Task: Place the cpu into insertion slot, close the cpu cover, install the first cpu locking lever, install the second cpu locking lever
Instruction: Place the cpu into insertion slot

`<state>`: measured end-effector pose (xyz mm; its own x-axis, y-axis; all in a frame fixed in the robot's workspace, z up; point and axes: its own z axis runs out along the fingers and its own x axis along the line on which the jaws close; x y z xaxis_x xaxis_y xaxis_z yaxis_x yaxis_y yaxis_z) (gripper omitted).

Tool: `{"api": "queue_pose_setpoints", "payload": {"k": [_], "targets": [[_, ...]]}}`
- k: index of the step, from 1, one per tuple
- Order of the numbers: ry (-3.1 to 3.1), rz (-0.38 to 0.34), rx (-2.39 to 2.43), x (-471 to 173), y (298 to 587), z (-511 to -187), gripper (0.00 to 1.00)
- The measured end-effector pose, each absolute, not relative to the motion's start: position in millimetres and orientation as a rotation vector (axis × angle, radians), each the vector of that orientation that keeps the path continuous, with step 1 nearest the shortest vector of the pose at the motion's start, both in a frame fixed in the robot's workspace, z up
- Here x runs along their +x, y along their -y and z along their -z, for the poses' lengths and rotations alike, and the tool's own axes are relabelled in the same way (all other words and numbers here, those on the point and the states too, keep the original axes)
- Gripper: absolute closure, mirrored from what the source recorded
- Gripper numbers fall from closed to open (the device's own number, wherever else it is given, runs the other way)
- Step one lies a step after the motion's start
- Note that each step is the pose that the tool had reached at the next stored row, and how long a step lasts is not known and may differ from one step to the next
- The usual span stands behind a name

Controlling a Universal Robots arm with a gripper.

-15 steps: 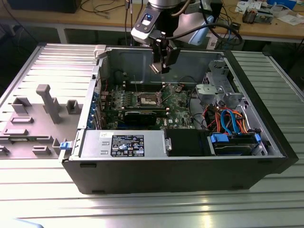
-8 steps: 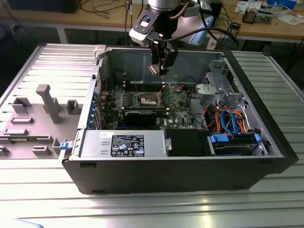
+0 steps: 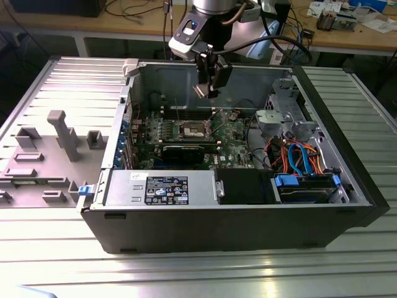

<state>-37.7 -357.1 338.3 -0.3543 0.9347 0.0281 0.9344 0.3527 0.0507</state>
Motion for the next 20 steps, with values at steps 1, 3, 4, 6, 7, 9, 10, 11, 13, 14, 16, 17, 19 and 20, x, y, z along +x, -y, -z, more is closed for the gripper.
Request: {"api": "queue_pose_setpoints", "payload": {"k": [1,3,4,6,7,9,10,11,13,14,16,17,19,20], "targets": [[-2.579,-0.091,1.782,-37.7,357.1,-338.3,0.46],[-2.577,-0.09,1.784,-37.7,357.2,-338.3,0.46],[-2.567,-0.091,1.798,-37.7,357.1,-337.8,0.46],[-2.543,-0.088,1.834,-37.8,357.1,-336.7,0.46],[-2.53,-0.086,1.855,-37.9,357.1,-336.0,0.46],[-2.514,-0.08,1.884,-37.8,357.1,-335.0,0.46],[-2.509,-0.077,1.895,-37.8,357.1,-334.6,0.46],[-2.505,-0.075,1.903,-37.8,357.1,-334.2,0.46],[-2.496,-0.072,1.919,-37.9,357.1,-332.8,0.46],[-2.489,-0.07,1.931,-37.9,357.1,-331.2,0.46],[-2.478,-0.069,1.946,-38.0,357.2,-328.6,0.46],[-2.471,-0.068,1.955,-38.0,357.2,-327.3,0.46],[-2.459,-0.066,1.971,-38.0,357.1,-325.6,0.46],[-2.449,-0.065,1.982,-38.0,357.1,-324.2,0.46]]}}
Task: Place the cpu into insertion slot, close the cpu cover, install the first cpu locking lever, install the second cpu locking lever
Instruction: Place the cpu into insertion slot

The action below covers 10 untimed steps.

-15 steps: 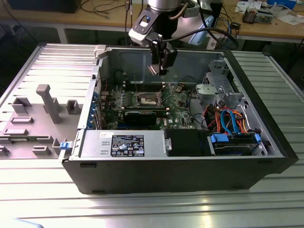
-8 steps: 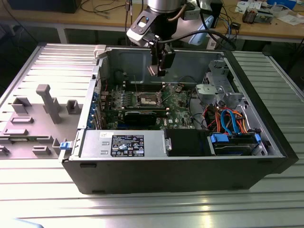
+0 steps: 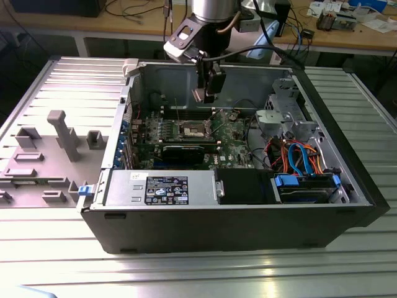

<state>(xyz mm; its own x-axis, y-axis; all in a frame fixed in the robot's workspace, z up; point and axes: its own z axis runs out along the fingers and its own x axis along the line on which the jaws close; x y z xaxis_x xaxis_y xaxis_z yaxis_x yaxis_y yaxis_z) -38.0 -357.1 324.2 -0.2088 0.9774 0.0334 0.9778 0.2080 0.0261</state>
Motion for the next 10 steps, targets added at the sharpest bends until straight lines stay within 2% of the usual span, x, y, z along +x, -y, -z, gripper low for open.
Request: {"api": "queue_pose_setpoints", "payload": {"k": [10], "targets": [[2.396,0.058,-2.018,-38.0,357.1,-318.8,0.46]]}}
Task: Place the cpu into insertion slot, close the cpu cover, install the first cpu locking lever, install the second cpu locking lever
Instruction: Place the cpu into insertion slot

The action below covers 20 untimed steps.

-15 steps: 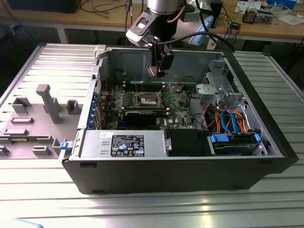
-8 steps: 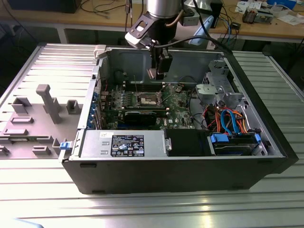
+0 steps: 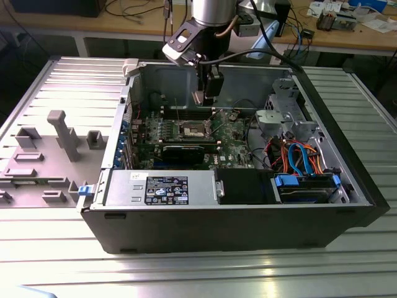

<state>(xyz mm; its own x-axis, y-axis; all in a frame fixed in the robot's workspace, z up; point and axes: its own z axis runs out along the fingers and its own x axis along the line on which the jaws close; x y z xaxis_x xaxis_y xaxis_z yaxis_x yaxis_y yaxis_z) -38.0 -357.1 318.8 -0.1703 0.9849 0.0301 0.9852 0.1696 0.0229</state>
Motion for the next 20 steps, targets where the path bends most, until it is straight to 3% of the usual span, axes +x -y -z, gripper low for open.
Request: {"api": "queue_pose_setpoints", "payload": {"k": [20], "targets": [[2.257,0.046,-2.181,-38.1,357.1,-305.5,0.46]]}}
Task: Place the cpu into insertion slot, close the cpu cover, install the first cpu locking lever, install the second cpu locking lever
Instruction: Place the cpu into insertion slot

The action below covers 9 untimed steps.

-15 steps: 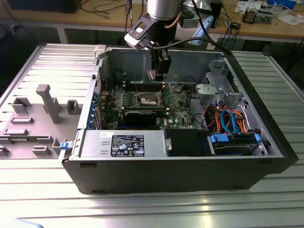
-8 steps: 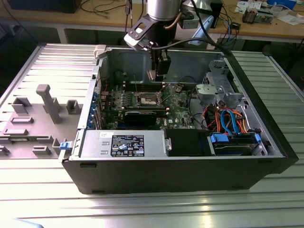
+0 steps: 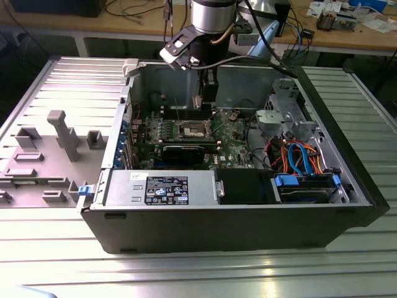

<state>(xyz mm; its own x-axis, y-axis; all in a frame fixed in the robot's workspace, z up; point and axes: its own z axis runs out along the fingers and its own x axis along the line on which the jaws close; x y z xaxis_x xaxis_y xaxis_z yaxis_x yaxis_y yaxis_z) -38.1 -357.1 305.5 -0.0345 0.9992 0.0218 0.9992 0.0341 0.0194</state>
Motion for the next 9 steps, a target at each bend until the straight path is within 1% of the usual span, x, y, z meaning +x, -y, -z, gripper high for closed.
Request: {"api": "queue_pose_setpoints", "payload": {"k": [5,9], "targets": [[2.231,0.037,-2.209,-43.8,354.8,-292.4,0.46],[2.23,0.034,-2.209,-44.7,354.3,-288.1,0.46]]}}
